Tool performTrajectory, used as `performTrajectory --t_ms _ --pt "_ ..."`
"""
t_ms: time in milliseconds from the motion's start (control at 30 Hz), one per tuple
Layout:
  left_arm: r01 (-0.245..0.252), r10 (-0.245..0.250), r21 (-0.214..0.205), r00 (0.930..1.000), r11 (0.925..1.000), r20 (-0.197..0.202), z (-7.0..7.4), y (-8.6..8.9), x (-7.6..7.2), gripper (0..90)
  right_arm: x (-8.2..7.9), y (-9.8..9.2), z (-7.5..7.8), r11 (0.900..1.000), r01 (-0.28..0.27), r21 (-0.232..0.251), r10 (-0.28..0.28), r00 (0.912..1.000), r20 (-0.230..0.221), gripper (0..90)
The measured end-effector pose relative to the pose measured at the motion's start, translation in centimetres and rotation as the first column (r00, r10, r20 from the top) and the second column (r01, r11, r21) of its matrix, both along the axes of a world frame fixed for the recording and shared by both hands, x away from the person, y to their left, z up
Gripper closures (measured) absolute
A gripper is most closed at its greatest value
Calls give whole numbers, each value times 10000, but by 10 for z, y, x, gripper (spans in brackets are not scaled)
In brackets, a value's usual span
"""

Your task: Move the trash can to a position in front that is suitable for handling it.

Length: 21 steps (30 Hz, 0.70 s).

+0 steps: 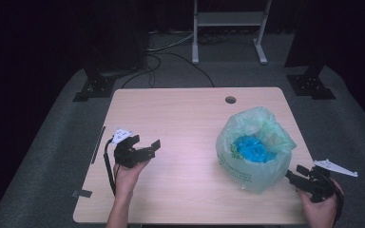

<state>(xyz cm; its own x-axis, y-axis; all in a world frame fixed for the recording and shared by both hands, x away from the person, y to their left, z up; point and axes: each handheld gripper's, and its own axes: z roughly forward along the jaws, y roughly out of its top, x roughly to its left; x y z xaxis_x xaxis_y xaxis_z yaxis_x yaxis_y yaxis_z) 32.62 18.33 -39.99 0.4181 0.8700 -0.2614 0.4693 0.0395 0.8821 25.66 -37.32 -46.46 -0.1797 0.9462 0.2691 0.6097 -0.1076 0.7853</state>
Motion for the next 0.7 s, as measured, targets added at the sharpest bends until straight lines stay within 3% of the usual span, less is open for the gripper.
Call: performTrajectory --t_ms 700 --pt "133 -133 -34 9999 9999 12 0 0 -1 75 4 10 4 9984 465 -307 -468 9989 -86 294"
